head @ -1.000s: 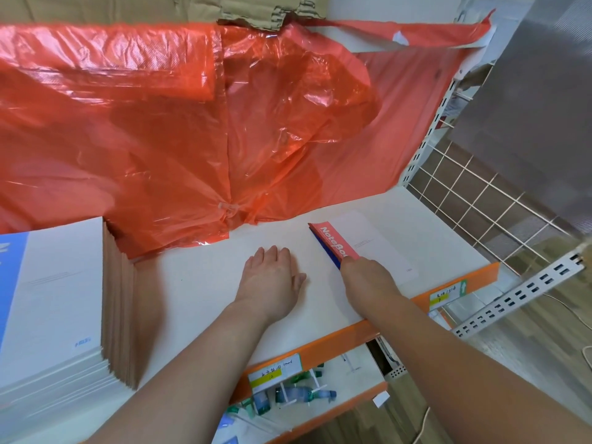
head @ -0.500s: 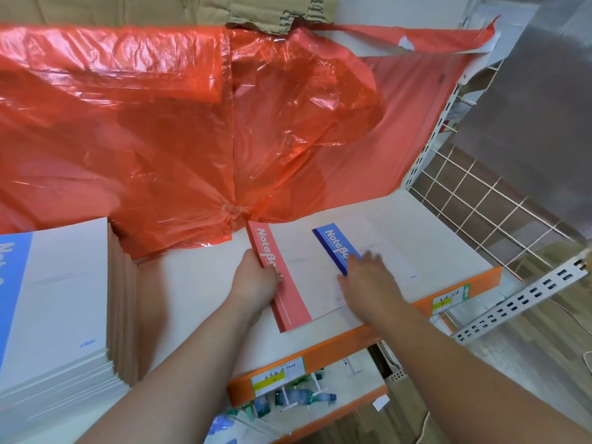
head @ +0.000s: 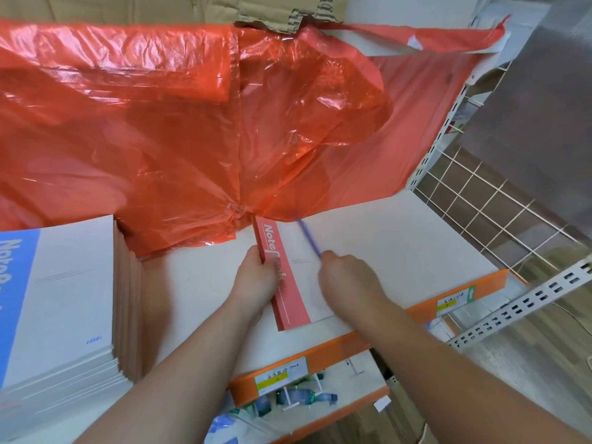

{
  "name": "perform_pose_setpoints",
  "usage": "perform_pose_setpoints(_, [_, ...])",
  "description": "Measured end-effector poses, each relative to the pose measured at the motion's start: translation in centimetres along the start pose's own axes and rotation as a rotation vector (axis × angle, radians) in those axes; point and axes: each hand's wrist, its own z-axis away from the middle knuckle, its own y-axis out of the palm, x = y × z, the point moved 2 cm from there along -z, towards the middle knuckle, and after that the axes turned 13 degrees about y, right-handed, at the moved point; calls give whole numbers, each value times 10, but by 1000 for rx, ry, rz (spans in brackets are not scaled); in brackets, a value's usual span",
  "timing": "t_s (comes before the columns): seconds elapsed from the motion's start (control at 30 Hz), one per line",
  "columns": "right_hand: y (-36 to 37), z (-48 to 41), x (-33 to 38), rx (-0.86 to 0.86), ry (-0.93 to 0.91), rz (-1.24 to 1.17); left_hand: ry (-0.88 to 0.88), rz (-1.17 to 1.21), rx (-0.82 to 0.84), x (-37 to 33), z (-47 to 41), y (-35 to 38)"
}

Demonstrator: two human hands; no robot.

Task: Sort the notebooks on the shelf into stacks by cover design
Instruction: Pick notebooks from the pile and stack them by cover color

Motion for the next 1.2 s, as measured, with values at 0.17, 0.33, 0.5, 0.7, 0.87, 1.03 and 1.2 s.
perform_pose_setpoints(0.17, [13, 21, 35, 58, -244, -220, -4, -14, 7, 2, 2, 3])
perform_pose_setpoints(0.33, [13, -11, 5, -34, 84, -674, 97, 175, -4, -9, 9, -10])
perform_pose_setpoints(0.5, [5, -23, -3, 89, 244, -1162, 258, 210, 53, -23, 10, -21])
perform_pose_setpoints(0.7, [6, -11, -1, 60, 127, -1244, 438, -157, -73, -17, 14, -32])
perform_pose_setpoints(0.87, [26, -5, -2, 174, 113, -1123, 342, -270, -81, 4, 15, -29])
perform_pose_setpoints(1.03, [30, -7, -7, 188, 110, -1069, 341, -298, -71, 9, 16, -26])
perform_pose_setpoints(1.2, [30, -8, -10, 169, 100, -1011, 307, -344, -62, 4, 19, -26])
